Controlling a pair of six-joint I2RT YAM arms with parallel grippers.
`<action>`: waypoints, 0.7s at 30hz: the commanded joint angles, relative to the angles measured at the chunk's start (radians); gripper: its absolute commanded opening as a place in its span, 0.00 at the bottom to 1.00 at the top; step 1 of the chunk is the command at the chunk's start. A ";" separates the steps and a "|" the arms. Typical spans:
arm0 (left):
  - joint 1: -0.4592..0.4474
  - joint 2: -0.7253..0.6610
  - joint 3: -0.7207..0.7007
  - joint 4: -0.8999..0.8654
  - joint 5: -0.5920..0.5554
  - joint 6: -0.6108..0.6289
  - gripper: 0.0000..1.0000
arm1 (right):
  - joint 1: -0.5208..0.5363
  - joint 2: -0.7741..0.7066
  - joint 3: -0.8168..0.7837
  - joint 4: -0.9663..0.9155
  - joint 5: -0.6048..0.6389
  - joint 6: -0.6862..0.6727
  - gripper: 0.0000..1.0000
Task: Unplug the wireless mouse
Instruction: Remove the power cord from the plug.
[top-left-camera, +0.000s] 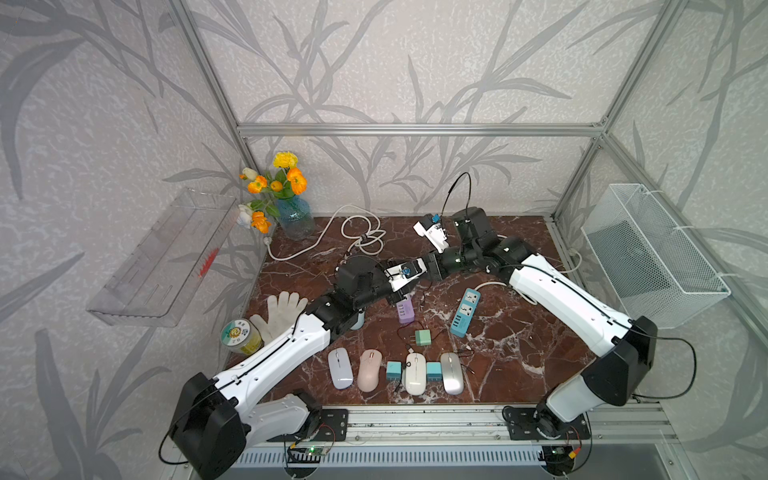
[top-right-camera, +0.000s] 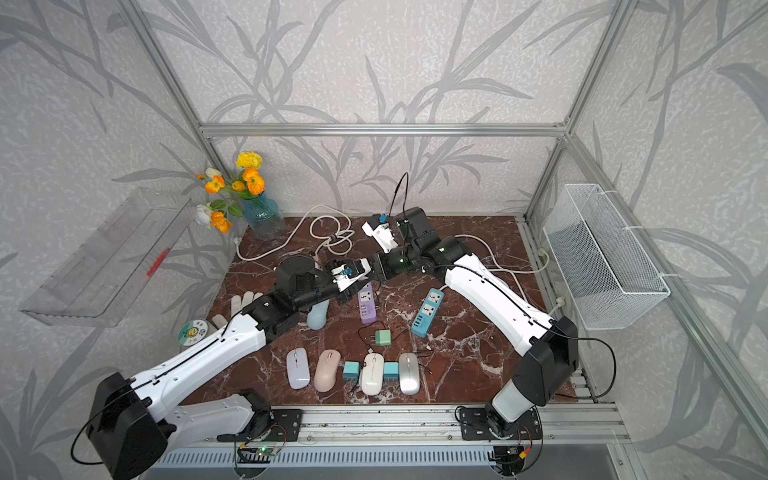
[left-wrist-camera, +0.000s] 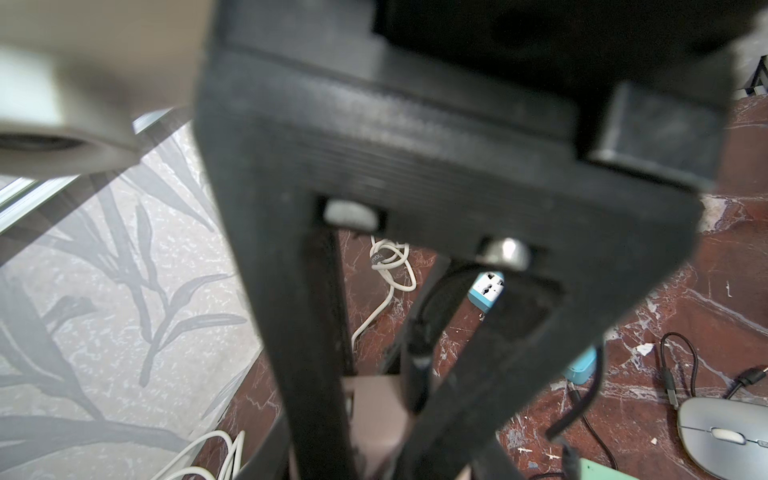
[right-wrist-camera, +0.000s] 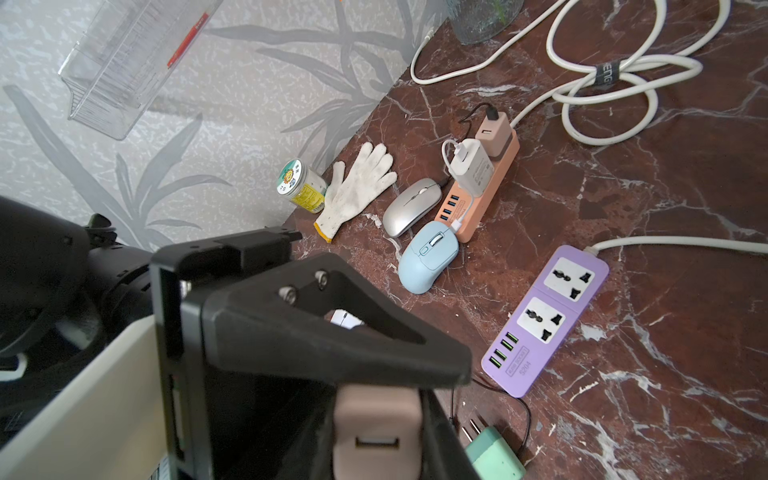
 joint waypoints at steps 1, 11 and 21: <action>0.001 -0.015 -0.006 0.043 -0.025 -0.018 0.03 | 0.004 -0.032 0.001 0.000 0.027 -0.004 0.31; 0.002 -0.026 -0.030 0.050 -0.088 -0.001 0.00 | -0.019 -0.183 -0.169 0.067 0.088 -0.004 0.58; 0.002 -0.028 -0.035 0.053 -0.083 0.002 0.00 | -0.019 -0.170 -0.157 0.062 0.077 0.003 0.28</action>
